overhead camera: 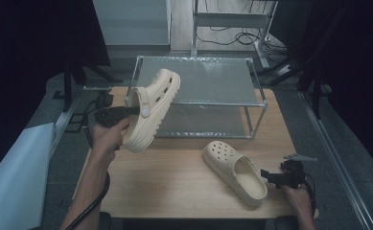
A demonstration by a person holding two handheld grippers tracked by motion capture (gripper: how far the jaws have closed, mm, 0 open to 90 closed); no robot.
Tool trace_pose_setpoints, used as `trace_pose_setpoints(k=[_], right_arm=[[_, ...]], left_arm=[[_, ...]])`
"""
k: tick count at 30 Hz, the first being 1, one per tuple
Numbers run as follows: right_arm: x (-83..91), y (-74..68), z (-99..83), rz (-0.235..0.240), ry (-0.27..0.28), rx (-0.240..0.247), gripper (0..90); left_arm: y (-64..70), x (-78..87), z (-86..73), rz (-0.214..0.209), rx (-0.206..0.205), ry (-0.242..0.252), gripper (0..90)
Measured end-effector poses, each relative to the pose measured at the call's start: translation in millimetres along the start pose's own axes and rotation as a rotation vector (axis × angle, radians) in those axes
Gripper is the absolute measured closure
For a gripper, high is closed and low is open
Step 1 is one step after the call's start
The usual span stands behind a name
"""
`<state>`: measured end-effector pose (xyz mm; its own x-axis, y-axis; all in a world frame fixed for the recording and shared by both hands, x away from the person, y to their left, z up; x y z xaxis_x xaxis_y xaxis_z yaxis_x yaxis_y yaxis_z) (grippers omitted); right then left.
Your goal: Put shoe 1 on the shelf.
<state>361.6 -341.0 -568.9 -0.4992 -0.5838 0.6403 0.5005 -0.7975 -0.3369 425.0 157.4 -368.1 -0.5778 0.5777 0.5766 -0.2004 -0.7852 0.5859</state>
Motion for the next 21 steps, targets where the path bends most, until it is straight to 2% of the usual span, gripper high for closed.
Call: trace_pose_setpoints(k=[7, 13, 16, 21], right_arm=[[0.3, 0.9, 0.3, -0.001, 0.004, -0.003, 0.0], [-0.4, 1.2, 0.8, -0.005, 0.01, 0.0, 0.0], [-0.5, 1.2, 0.9, -0.005, 0.01, -0.001, 0.0], [-0.3, 1.2, 0.8, -0.002, 0.006, -0.001, 0.0]], left_arm=[[2.0, -11.7, 16.9, 0.004, 0.041, 0.03, 76.8], [4.5, -22.3, 27.0, 0.011, 0.059, 0.043, 76.8], [5.4, -29.9, 35.2, 0.0, 0.094, 0.062, 76.8], [6.0, -37.2, 43.8, 0.01, 0.113, 0.077, 76.8]])
Point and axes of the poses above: each handheld gripper's, and its own axes: x roughly backward along the jaws, z roughly out of its top, y roughly to its right, the point moved 8 cm from there along -x, roughly forward along the jaws, and after that the axes turned 14 degrees about z, right-handed, at the moved point
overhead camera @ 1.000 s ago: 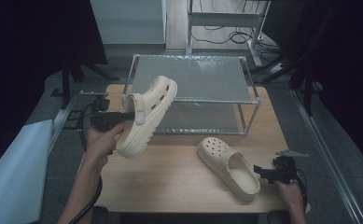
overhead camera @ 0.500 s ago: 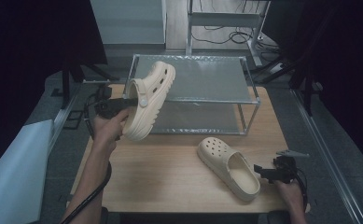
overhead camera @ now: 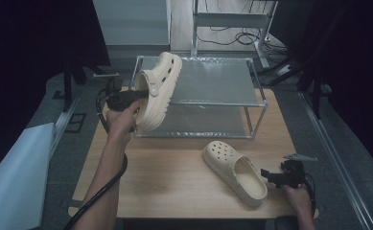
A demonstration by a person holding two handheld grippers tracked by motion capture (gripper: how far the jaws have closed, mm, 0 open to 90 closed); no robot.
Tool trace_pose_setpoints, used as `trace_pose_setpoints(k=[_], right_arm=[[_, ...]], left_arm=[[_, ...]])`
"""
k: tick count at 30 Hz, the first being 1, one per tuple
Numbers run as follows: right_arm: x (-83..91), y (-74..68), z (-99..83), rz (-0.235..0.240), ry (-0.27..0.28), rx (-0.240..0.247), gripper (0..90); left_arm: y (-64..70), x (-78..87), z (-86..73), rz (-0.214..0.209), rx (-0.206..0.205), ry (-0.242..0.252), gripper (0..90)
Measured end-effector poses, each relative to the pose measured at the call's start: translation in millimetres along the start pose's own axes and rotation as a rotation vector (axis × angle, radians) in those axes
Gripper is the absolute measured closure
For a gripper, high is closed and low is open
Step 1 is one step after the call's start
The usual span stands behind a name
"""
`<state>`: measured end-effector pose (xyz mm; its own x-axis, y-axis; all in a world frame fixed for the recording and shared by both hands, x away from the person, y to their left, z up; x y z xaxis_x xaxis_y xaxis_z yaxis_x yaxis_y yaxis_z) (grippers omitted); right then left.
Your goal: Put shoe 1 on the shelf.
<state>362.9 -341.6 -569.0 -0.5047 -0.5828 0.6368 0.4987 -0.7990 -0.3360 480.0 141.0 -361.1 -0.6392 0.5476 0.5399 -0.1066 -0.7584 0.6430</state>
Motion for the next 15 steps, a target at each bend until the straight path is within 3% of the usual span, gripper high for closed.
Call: trace_pose_setpoints(k=[15], right_arm=[[-0.4, 0.5, 0.4, -0.002, 0.003, 0.003, 0.0]], left_arm=[[8.1, -27.2, 30.9, 0.052, 0.049, 0.045, 76.8]])
Point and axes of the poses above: each handheld gripper's, and its own axes: x roughly backward along the jaws, z roughly out of its top, y roughly to its right, the point moved 8 cm from there along -x, roughly forward along the jaws, and after that the axes turned 14 degrees about z, right-handed, at the moved point
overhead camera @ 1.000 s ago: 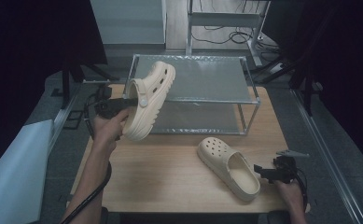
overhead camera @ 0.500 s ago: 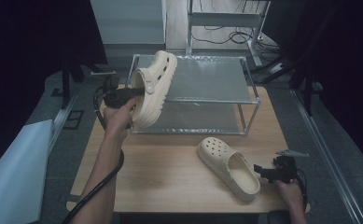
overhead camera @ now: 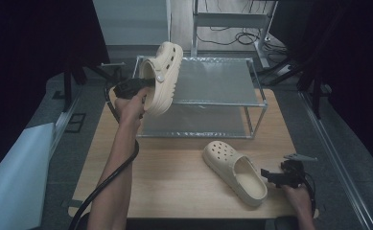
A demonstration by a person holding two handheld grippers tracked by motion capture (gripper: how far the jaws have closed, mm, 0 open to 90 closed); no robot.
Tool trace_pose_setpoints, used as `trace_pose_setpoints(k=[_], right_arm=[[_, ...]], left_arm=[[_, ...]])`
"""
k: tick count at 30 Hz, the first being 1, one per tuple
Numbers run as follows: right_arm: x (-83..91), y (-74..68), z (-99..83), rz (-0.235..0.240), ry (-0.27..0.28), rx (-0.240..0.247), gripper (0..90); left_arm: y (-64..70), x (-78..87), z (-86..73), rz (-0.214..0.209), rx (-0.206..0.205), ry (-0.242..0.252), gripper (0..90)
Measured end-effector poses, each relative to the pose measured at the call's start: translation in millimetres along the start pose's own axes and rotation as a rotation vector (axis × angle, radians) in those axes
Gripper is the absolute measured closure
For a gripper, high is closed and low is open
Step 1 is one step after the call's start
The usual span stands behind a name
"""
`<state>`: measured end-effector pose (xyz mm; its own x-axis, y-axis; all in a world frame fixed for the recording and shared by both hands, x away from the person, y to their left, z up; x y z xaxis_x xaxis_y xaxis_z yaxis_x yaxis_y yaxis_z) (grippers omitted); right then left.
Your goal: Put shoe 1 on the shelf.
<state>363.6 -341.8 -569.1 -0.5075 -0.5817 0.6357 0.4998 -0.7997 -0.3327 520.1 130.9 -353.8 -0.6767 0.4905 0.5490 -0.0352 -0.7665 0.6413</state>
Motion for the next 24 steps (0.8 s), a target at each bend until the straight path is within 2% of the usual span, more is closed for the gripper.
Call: trace_pose_setpoints(k=[8, 15, 24], right_arm=[[0.4, 0.6, 0.2, 0.001, 0.001, 0.0, 0.0], [2.5, 0.0, 2.5, 0.001, 0.02, 0.003, 0.1], [3.1, 0.5, 3.2, -0.001, 0.024, 0.007, 0.1]], left_arm=[[7.1, -20.5, 12.5, 0.03, 0.031, 0.021, 76.8], [6.9, -34.0, 19.4, 0.053, 0.061, 0.04, 76.8], [7.0, -51.8, 29.3, 0.112, 0.078, 0.067, 76.7]])
Point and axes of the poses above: each handheld gripper's, and its own axes: x roughly backward along the jaws, z roughly out of its top, y roughly to its right, the point moved 8 cm from there along -x, roughly forward along the jaws, and after that the axes turned 14 degrees about z, right-handed, at the moved point
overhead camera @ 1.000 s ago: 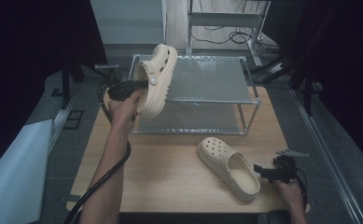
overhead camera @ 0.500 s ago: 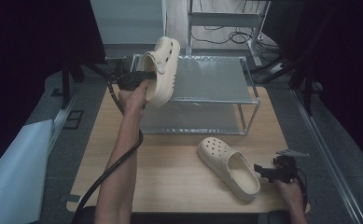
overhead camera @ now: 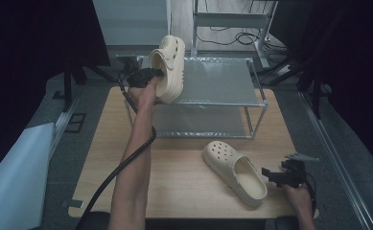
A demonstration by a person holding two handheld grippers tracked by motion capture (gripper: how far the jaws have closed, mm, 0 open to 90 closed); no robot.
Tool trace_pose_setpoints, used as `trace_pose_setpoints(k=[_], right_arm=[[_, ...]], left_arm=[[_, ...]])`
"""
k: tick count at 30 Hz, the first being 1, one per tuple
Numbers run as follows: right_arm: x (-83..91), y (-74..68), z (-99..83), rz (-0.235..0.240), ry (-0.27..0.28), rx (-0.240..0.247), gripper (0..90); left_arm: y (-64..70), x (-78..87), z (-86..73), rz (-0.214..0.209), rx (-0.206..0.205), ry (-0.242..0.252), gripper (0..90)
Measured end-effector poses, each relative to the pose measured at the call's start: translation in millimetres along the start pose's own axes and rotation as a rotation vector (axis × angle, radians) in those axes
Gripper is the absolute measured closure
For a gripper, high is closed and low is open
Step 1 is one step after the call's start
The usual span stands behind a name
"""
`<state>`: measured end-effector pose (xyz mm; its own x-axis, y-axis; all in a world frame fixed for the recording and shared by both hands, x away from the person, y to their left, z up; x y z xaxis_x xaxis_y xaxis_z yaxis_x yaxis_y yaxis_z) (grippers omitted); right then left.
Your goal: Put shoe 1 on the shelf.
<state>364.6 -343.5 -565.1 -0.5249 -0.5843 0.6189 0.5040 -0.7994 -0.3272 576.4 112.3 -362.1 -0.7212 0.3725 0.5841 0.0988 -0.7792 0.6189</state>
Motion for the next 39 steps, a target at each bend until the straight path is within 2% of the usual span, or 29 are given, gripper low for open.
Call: trace_pose_setpoints(k=[10, 12, 17, 18, 20, 22, 33, 35, 39], right_arm=[[0.6, 0.2, 1.0, 0.001, 0.01, 0.006, 0.1], [0.8, 0.3, 0.8, 0.002, 0.01, 0.003, 0.2], [0.7, 0.6, 0.5, 0.003, 0.007, 0.005, 0.3], [0.6, 0.5, 0.4, 0.003, 0.007, 0.005, 0.3], [0.3, 0.1, 0.4, 0.003, 0.006, 0.004, 0.3], [0.2, 0.0, 0.3, 0.004, 0.005, 0.008, 0.3], [0.0, -0.2, -0.3, 0.006, 0.002, 0.007, 0.4], [-0.1, -0.5, -0.7, 0.008, 0.0, 0.006, 0.4], [-0.1, -0.4, -0.8, 0.008, 0.001, 0.005, 0.5]], left_arm=[[1.8, -12.8, 5.0, 0.048, -0.008, 0.008, 76.1], [0.5, -14.0, 6.3, 0.07, -0.015, 0.01, 75.6], [-1.3, -14.9, 8.3, 0.089, -0.021, 0.023, 72.6], [-1.2, -14.8, 8.7, 0.084, -0.021, 0.031, 70.9], [1.1, -14.1, 9.0, 0.047, -0.013, 0.041, 66.6], [3.6, -13.6, 8.6, 0.064, -0.034, 0.045, 65.7], [9.4, -21.2, 2.5, 0.012, -0.037, 0.023, 49.3], [11.9, -23.2, 0.2, 0.021, -0.071, 0.022, 47.1], [13.0, -23.5, -0.5, 0.018, -0.079, 0.021, 43.3]])
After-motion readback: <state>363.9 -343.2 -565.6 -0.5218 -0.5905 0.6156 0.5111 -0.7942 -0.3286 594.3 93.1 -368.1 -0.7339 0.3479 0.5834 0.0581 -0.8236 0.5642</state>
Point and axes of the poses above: each handheld gripper's, and its own axes: x roughly backward along the jaws, z roughly out of its top, y roughly to its right, the point moved 8 cm from there along -x, roughly forward along the jaws, and after that the axes turned 14 degrees about z, right-handed, at the moved point
